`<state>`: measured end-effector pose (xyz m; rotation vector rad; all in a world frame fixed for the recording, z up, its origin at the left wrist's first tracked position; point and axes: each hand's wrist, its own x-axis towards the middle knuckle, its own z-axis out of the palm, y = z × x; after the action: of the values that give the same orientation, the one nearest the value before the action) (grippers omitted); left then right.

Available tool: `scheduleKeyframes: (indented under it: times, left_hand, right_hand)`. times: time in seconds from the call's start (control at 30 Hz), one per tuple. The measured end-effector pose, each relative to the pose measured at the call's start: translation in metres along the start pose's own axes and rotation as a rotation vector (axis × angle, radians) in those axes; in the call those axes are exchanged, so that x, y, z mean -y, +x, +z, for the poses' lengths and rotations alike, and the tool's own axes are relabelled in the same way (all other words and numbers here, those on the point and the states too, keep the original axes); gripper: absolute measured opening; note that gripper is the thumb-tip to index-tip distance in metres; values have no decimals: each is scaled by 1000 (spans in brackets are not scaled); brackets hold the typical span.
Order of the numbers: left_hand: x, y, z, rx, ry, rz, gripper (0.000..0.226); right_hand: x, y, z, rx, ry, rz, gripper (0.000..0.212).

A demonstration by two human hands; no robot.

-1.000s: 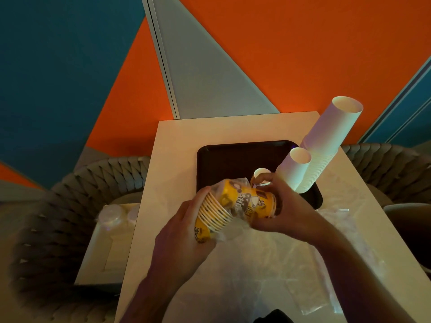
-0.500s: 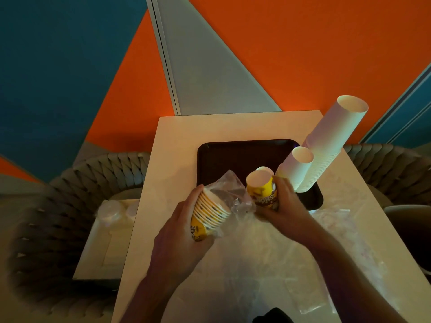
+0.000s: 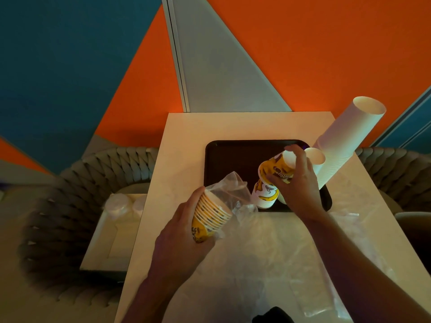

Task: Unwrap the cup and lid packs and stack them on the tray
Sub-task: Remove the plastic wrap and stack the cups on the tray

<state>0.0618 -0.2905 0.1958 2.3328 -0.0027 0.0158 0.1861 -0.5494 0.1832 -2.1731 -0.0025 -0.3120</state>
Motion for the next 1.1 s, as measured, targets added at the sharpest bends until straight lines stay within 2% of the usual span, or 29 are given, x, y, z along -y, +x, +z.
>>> scheduleKeyframes:
  times: [0.1, 0.27, 0.57, 0.67, 0.73, 0.8, 0.87, 0.97, 1.1]
  left_hand:
    - [2, -1, -2, -2, -3, -3, 99]
    - [4, -2, -2, -7, 0, 2, 98]
    - [5, -3, -2, -14, 0, 18, 98]
    - [6, -2, 0, -20, -5, 14, 93]
    - [6, -2, 1, -22, -6, 11, 91]
    - [6, -1, 2, -20, -1, 12, 91]
    - [6, -1, 3, -17, 4, 20, 89]
    - [5, 0, 4, 0, 14, 26, 85]
    - [2, 0, 5, 15, 34, 44, 86]
  right_hand:
    - [-5, 1, 9, 20, -69, -29, 58]
    - [-23, 1, 20, 109, -170, -3, 50]
    - [-30, -4, 21, 206, -282, 48, 59]
    - [-17, -3, 14, 131, -374, 18, 59]
    - [-3, -3, 7, 30, -305, -70, 44]
    - [16, -6, -1, 52, -125, -94, 30]
    - [36, -12, -8, 189, 48, -58, 32]
    - [53, -22, -10, 375, 118, -64, 31]
    - [60, -30, -6, 564, 292, -25, 17]
